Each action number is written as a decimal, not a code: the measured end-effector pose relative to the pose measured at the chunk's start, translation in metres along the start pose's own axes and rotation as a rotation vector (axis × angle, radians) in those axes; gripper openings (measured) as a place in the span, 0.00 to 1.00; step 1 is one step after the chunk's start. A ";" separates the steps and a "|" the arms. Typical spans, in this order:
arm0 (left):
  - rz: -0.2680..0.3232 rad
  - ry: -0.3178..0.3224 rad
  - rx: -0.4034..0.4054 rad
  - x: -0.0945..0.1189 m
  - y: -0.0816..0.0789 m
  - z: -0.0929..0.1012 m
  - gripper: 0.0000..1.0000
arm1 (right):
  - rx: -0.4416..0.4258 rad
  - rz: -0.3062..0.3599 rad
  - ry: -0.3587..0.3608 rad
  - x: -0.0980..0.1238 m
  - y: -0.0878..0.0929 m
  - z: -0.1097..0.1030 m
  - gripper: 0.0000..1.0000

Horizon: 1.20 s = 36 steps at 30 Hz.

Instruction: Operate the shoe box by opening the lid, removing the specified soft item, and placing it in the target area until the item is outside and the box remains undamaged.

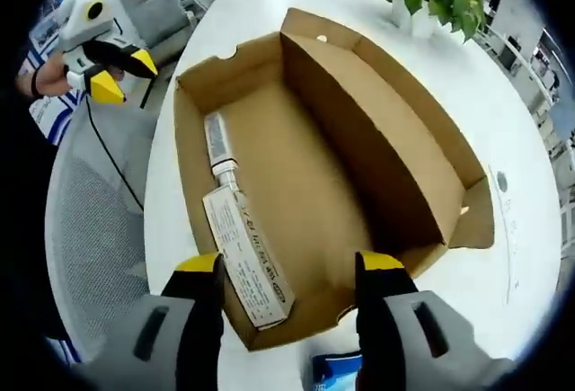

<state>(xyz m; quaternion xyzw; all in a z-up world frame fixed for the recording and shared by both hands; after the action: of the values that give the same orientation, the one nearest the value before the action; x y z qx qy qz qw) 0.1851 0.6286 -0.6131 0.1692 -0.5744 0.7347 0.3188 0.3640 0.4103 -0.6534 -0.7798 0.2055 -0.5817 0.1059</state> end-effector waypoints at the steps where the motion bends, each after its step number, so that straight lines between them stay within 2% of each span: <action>1: -0.001 -0.001 -0.002 0.000 0.000 0.000 0.29 | 0.002 -0.002 0.001 -0.003 -0.001 0.000 0.57; 6: -0.001 -0.002 -0.003 -0.001 0.000 0.001 0.29 | 0.024 -0.023 0.017 -0.011 -0.003 -0.003 0.53; 11: -0.002 0.001 -0.003 -0.002 -0.001 0.003 0.29 | 0.009 -0.019 0.043 -0.008 -0.001 0.005 0.60; 13: -0.005 0.002 0.000 -0.003 -0.001 0.003 0.29 | -0.011 -0.017 0.046 -0.006 0.001 0.006 0.60; 24: -0.011 0.003 -0.010 -0.002 0.000 0.001 0.29 | 0.015 -0.017 0.083 -0.004 0.000 0.008 0.59; 26: -0.009 0.003 -0.010 -0.001 0.000 0.001 0.29 | -0.028 0.009 0.054 -0.004 -0.004 0.004 0.53; 27: -0.010 0.004 -0.009 -0.002 0.000 0.001 0.29 | -0.066 0.057 0.007 -0.006 -0.009 0.000 0.55; 29: -0.015 0.013 0.002 -0.003 0.001 0.002 0.29 | -0.095 0.083 -0.031 -0.010 -0.013 -0.003 0.63; 32: -0.014 0.019 -0.010 -0.003 0.000 0.005 0.29 | -0.052 0.039 -0.020 -0.016 -0.017 -0.003 0.62; 36: -0.007 0.026 -0.007 -0.005 -0.003 0.006 0.29 | -0.048 0.015 -0.037 -0.026 -0.020 -0.001 0.60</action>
<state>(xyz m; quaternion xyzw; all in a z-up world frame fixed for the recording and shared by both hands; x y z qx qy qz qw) 0.1897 0.6215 -0.6122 0.1606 -0.5721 0.7337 0.3297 0.3604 0.4396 -0.6674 -0.7913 0.2235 -0.5610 0.0953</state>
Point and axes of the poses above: the point that each gripper's makers call its tool centre point, and the gripper's own axes: x roughly backward along the fingers, z roughly to its right, y roughly out of its underside, the point moved 8 cm from there along x, roughly backward along the fingers, and after that the axes turned 10 degrees about -y, right-handed, at the moved point
